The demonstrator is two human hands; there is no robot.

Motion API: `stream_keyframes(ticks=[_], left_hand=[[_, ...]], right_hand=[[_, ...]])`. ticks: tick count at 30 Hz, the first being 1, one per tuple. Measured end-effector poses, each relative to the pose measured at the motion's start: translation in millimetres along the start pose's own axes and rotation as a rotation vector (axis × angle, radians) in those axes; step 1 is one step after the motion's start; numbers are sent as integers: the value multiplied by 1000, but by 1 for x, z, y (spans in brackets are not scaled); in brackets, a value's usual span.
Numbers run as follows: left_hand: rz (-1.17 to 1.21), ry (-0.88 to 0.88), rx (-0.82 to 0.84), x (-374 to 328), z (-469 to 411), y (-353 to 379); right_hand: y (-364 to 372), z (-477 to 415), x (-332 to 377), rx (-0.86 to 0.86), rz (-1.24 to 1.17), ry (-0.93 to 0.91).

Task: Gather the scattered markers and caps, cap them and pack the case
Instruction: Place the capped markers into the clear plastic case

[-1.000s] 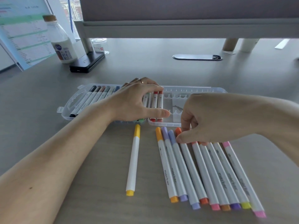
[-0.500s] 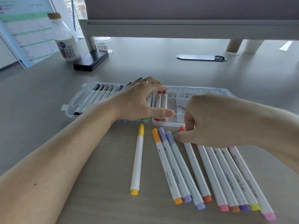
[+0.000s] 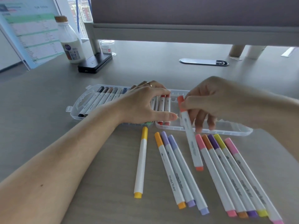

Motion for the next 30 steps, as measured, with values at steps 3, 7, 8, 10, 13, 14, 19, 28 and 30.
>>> stream_keyframes(ticks=[3, 7, 8, 10, 13, 14, 19, 28, 30], left_hand=[[-4, -7, 10, -2, 1, 1], [-28, -15, 11, -1, -1, 1], [-38, -14, 5, -1, -2, 2], [-40, -8, -41, -2, -4, 3], [53, 20, -148, -4, -3, 2], [96, 52, -173, -6, -1, 0], [147, 213, -139, -17, 4, 0], [59, 192, -102, -8, -2, 5], [34, 157, -99, -8, -2, 5]], right_hand=[[-14, -7, -11, -55, -193, -37], [-20, -18, -29, -89, -476, -66], [-20, -19, -31, -117, -537, -73], [-21, -25, -37, -172, -581, -79], [-17, -33, -42, -276, -503, -66], [-14, -34, -41, -304, -461, -49], [-7, -37, -37, -360, -279, -34], [-4, -40, -41, -327, -96, -50], [-4, -40, -43, -324, -61, -51]])
Point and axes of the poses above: each hand's wrist, its own z-axis away from the middle knuckle, its own y-axis out of the palm, x = y × z, the point moved 1 cm from there along -z, towards the middle knuckle, and after that the axes turned 9 degrees about x, right-handed, at the moved point
